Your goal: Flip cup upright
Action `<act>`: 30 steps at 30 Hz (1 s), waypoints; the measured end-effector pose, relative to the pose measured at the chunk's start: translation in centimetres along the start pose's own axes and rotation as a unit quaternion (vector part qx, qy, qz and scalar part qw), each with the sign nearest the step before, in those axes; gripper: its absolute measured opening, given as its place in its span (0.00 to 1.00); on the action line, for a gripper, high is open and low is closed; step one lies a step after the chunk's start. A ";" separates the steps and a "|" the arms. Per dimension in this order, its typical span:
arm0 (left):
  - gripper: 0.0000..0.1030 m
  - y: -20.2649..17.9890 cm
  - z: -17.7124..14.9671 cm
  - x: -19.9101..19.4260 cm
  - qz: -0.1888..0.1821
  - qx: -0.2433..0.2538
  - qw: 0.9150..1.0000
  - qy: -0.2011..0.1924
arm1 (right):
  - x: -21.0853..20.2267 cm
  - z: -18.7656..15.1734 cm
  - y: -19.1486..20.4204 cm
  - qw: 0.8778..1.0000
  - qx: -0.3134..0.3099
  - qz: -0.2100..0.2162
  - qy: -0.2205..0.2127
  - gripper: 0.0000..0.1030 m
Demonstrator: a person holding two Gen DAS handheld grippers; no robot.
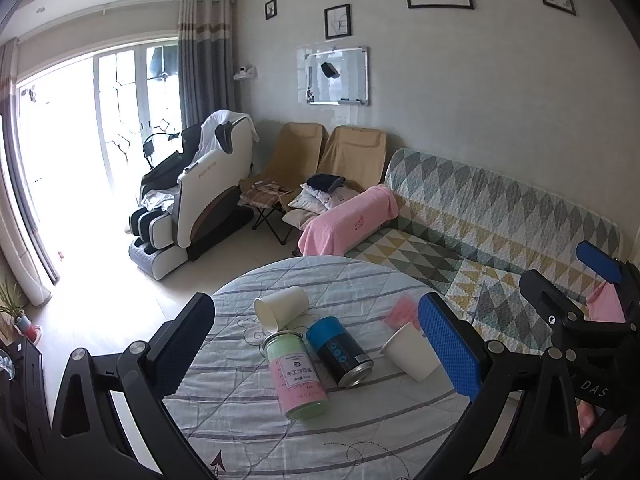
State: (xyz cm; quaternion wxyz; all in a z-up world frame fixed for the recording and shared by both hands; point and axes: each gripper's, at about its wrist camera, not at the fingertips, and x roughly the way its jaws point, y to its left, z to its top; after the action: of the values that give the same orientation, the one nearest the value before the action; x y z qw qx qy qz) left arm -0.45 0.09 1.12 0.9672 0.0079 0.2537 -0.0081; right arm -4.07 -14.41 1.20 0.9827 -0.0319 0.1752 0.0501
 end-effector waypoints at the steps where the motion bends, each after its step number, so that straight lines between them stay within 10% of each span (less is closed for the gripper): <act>1: 1.00 0.0 0.0 0.0 0.001 0.000 1.000 0.000 | 0.1 -0.1 0.1 1.000 0.000 0.001 0.000 1.00; 30: 1.00 -0.6 2.0 -0.7 0.002 0.003 1.000 -0.005 | 0.7 0.1 -0.2 1.000 -0.002 -0.001 -0.004 1.00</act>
State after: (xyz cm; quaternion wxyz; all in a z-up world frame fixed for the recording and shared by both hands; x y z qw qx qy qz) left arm -0.07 -0.53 3.20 0.9684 0.0109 0.2489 -0.0071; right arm -3.40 -14.51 1.04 0.9834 -0.0337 0.1715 0.0493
